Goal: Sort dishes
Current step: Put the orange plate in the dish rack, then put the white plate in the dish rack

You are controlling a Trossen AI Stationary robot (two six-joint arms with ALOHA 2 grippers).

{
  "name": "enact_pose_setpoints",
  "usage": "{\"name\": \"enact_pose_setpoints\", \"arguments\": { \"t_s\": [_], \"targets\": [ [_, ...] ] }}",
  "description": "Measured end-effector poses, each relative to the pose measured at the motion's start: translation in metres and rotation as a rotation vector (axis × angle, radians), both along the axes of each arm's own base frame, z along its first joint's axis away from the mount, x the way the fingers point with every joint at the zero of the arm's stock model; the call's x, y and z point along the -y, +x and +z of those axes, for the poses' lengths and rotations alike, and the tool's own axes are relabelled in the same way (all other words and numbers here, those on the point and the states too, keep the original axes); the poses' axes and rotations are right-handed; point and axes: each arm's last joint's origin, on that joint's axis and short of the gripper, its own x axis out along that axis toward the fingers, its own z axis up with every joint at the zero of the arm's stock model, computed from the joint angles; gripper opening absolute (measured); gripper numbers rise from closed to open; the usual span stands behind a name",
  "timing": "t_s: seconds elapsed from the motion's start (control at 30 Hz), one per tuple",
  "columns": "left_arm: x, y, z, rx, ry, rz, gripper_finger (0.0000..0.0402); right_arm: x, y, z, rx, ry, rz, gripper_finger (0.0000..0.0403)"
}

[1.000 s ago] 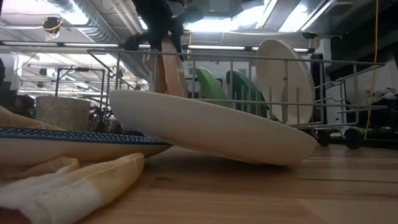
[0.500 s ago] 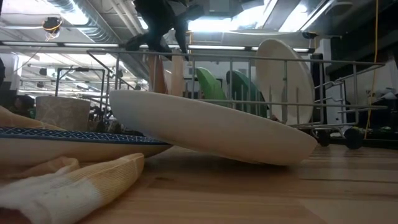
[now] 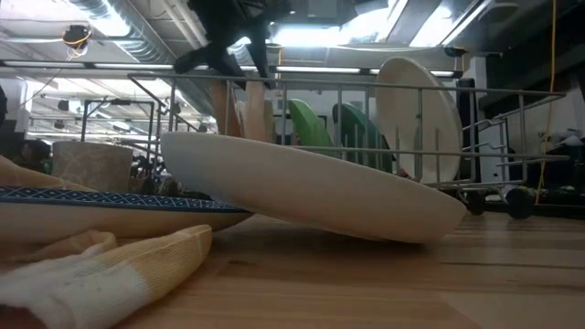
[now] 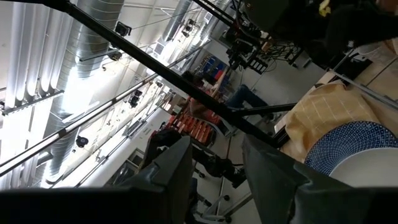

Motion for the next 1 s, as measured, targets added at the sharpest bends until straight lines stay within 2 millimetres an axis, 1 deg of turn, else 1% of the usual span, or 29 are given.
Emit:
{"name": "enact_pose_setpoints", "arguments": {
  "t_s": [0.27,0.53,0.73,0.87,1.0],
  "targets": [
    [-0.001,-0.026,0.021,0.001,-0.010,0.027,0.0111,0.000,0.000,0.000,-0.002,-0.001,0.000,0.0147],
    [-0.002,-0.042,0.040,0.047,0.003,0.014,0.0111,0.000,0.000,0.000,-0.002,-0.002,0.000,0.0147],
    [-0.002,-0.056,0.055,0.070,0.058,-0.030,0.0111,0.000,0.000,0.000,-0.002,-0.002,0.000,0.0147],
    [0.007,-0.063,0.068,0.130,0.092,-0.089,0.0111,0.000,0.000,0.000,-0.002,-0.002,0.000,0.0147],
    [0.025,-0.063,0.081,0.226,0.134,-0.203,0.0111,0.000,0.000,0.000,-0.003,-0.002,0.000,0.0147]
  ]
}}
